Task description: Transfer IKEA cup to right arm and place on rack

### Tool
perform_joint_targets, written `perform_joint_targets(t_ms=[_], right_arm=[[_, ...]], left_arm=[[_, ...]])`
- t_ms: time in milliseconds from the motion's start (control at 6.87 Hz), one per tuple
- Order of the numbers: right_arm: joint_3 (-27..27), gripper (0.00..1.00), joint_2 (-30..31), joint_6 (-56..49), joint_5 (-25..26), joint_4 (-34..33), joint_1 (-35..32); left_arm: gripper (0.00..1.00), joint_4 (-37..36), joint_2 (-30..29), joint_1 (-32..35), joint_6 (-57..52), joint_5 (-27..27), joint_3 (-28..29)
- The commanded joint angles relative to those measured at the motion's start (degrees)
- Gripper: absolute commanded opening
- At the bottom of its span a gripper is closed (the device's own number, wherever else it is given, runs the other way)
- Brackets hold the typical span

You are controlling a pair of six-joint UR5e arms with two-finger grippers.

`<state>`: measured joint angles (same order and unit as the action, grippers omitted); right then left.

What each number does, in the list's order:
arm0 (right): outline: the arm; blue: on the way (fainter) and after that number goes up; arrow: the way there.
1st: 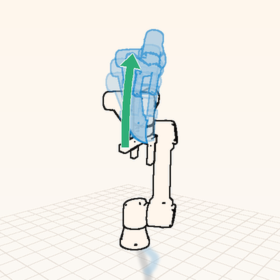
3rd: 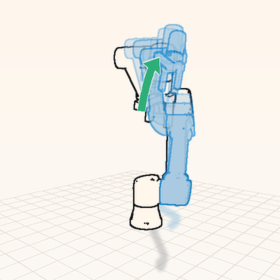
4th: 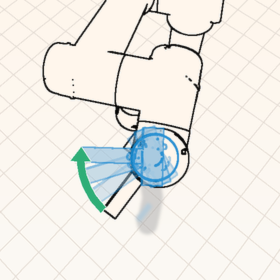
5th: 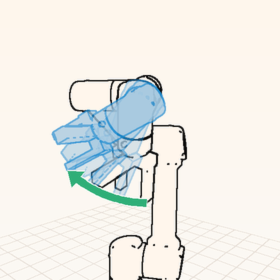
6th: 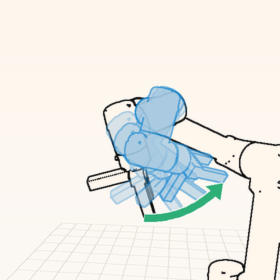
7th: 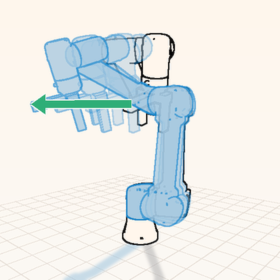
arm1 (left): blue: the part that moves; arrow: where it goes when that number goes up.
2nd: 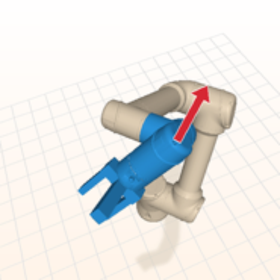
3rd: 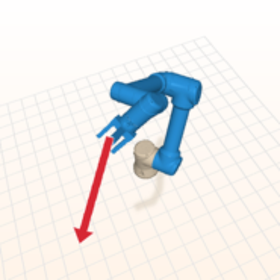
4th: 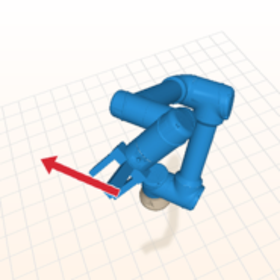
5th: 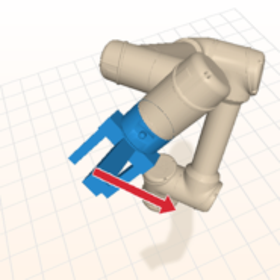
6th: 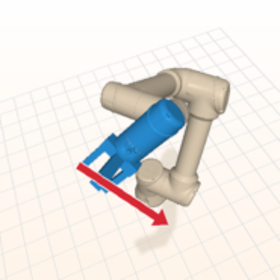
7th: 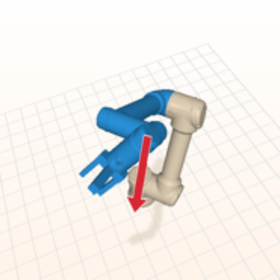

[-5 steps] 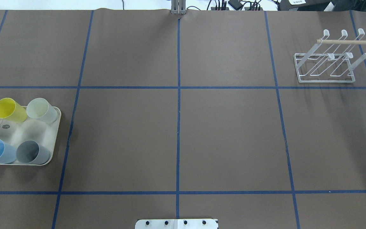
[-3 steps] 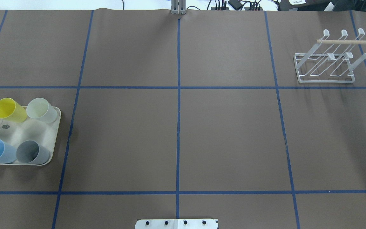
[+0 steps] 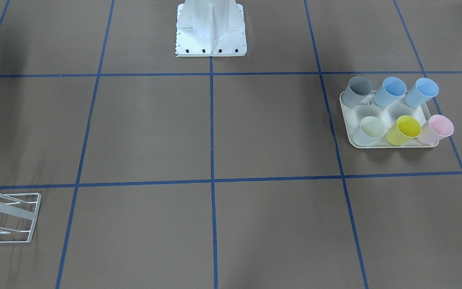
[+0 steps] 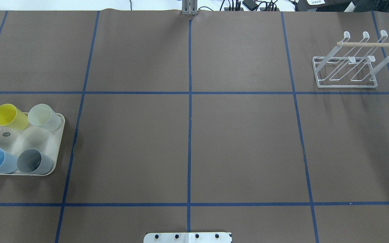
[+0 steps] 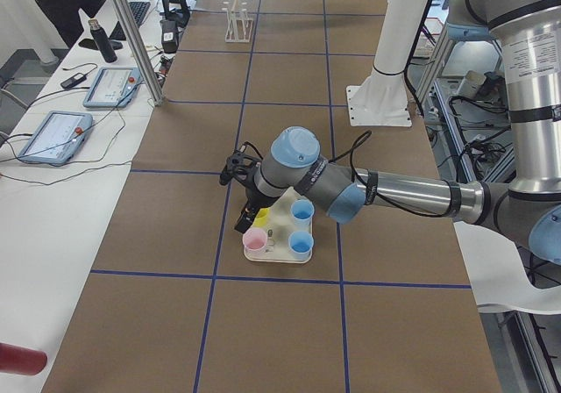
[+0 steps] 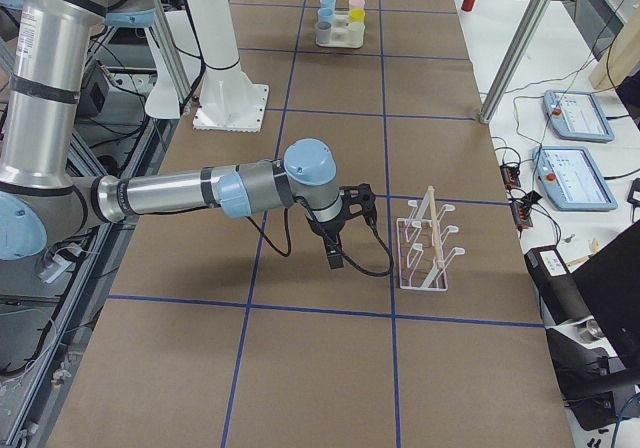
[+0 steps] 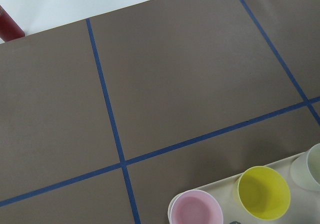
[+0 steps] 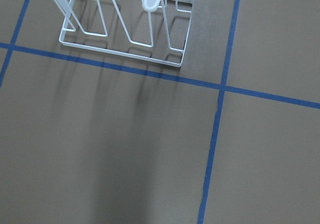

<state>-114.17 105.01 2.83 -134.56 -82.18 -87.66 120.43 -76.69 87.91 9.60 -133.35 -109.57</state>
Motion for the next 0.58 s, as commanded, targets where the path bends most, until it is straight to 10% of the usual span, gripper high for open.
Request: perform_joint_targets(t_ms=[0,437], right_arm=[[0.0,1.00,0.2,0.1,-0.3,0.0,0.0],[1.1,1.00,0.5,0.2,-0.4,0.1,0.0]], left_arm=[[1.00,0.4,0.5,0.0,-0.2,-2.1,0.8],[1.00,6.5,0.4,-0.1,0.5,-2.3,0.9]])
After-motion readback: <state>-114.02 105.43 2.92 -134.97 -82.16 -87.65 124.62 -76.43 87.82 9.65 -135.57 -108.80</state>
